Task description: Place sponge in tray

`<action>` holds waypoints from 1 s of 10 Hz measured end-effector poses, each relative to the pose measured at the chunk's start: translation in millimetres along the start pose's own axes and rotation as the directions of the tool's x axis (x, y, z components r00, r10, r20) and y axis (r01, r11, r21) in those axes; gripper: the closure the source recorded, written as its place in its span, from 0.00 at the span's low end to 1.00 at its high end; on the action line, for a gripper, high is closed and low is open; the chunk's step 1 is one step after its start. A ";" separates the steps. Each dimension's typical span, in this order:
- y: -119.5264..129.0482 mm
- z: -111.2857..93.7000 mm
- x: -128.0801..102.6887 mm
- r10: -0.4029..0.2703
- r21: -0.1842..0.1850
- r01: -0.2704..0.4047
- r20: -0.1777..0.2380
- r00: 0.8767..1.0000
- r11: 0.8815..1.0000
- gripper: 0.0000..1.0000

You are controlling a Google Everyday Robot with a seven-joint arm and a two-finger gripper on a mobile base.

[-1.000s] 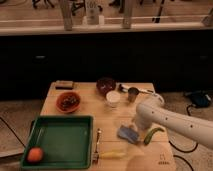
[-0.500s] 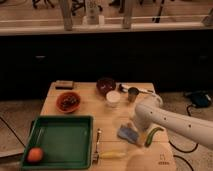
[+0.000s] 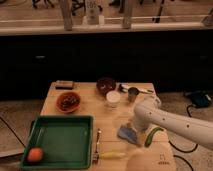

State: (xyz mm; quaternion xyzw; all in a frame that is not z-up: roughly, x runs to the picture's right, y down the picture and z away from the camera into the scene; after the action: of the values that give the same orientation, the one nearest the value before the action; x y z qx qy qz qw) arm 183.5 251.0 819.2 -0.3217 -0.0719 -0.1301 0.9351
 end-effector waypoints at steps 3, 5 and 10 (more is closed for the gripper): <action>0.7 3.3 0.3 0.007 -0.003 -0.007 0.003 1.000 1.000 0.20; -1.5 5.3 -1.7 0.007 -0.005 -0.007 0.006 1.000 1.000 0.22; -2.8 7.6 1.7 0.015 -0.008 -0.015 0.008 1.000 1.000 0.69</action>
State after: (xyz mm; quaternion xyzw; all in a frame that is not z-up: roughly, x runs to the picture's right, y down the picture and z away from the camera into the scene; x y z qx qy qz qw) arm 183.9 253.3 827.2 -0.3267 -0.0728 -0.1220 0.9344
